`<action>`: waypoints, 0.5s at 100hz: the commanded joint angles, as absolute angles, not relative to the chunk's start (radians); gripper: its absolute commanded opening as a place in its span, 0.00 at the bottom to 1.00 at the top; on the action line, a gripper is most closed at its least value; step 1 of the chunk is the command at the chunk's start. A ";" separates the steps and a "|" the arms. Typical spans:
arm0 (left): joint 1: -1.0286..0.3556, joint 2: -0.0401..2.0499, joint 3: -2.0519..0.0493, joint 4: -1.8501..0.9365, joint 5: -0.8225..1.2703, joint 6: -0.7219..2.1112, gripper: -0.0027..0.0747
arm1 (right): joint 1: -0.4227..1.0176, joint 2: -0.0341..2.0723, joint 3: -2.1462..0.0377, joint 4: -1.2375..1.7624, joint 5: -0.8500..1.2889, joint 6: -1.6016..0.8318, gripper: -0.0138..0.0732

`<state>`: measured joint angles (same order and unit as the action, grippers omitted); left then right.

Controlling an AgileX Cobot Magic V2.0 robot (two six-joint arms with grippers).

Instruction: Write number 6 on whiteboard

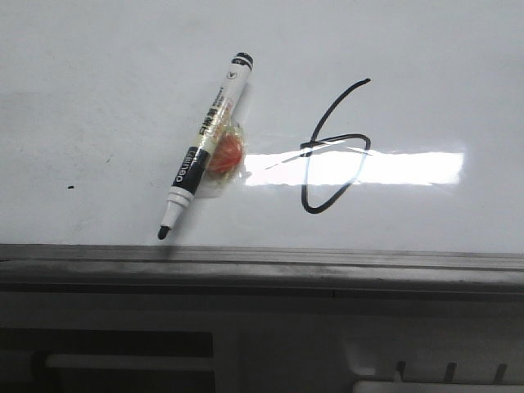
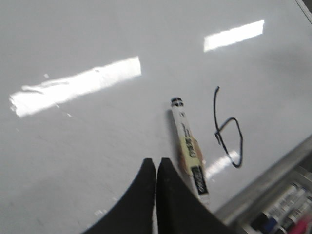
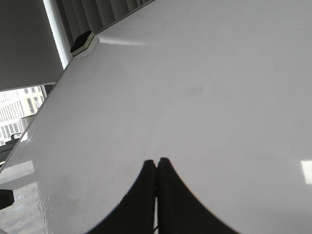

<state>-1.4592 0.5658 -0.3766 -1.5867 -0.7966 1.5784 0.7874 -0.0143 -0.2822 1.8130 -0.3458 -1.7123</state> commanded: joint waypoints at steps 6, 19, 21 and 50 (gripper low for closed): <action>-1.366 0.529 -0.306 -1.218 -0.786 1.289 0.01 | 0.787 -0.004 -0.304 1.789 -0.315 -1.724 0.08; -1.211 0.483 -0.193 -0.931 -0.782 0.969 0.01 | 0.787 -0.004 -0.304 1.789 -0.315 -1.724 0.08; -1.182 0.473 -0.174 -0.879 -0.781 0.916 0.01 | 0.787 -0.004 -0.304 1.789 -0.315 -1.724 0.08; -0.757 0.246 0.032 -0.369 -0.514 0.388 0.01 | 0.787 -0.004 -0.304 1.789 -0.315 -1.724 0.08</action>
